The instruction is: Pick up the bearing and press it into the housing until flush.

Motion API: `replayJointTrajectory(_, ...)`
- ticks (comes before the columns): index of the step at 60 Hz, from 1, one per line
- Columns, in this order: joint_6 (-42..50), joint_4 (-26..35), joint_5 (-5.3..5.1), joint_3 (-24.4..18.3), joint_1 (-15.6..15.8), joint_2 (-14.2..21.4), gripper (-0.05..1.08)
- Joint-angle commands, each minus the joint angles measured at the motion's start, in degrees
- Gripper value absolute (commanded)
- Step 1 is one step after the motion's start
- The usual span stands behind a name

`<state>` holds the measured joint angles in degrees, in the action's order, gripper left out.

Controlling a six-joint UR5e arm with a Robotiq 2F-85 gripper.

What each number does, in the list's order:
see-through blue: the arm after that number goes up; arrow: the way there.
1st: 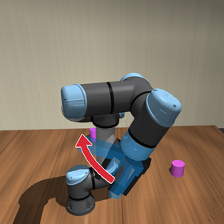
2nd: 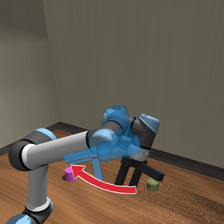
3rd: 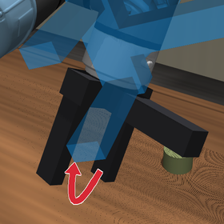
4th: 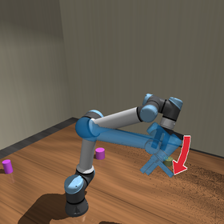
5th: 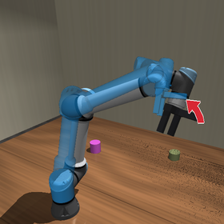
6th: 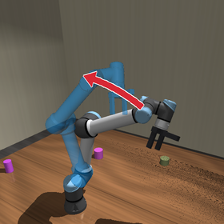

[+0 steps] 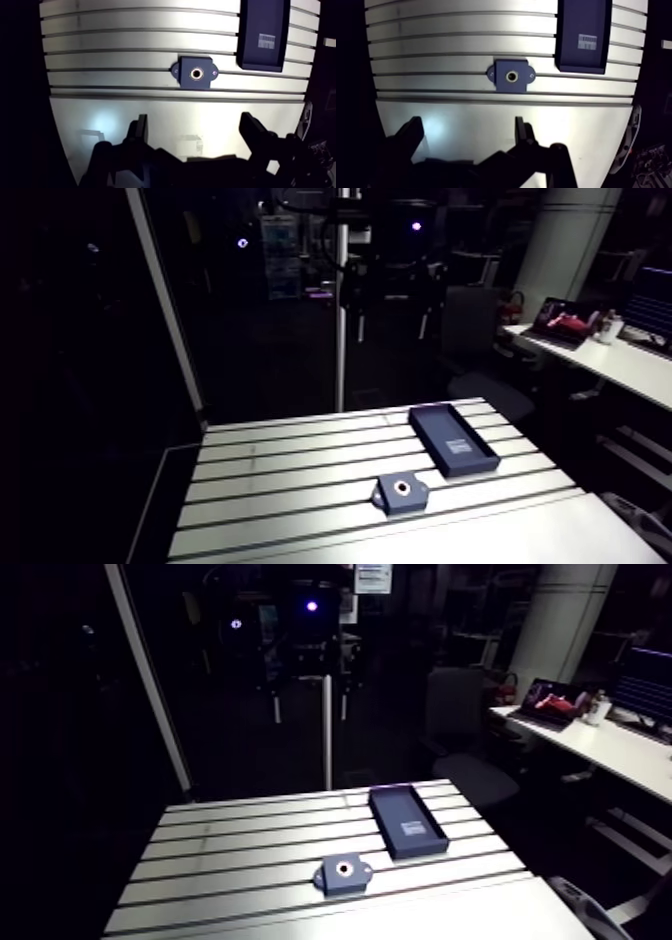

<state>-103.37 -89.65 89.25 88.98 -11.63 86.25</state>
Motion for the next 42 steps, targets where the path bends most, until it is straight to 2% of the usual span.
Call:
replayJointTrajectory(1, 0.1, 0.9, 0.09, -1.1, 0.7, 0.3, 0.01)
replayJointTrajectory(42, 1.5, 0.8, 0.00, -2.9, 2.7, 0.4, 0.01)
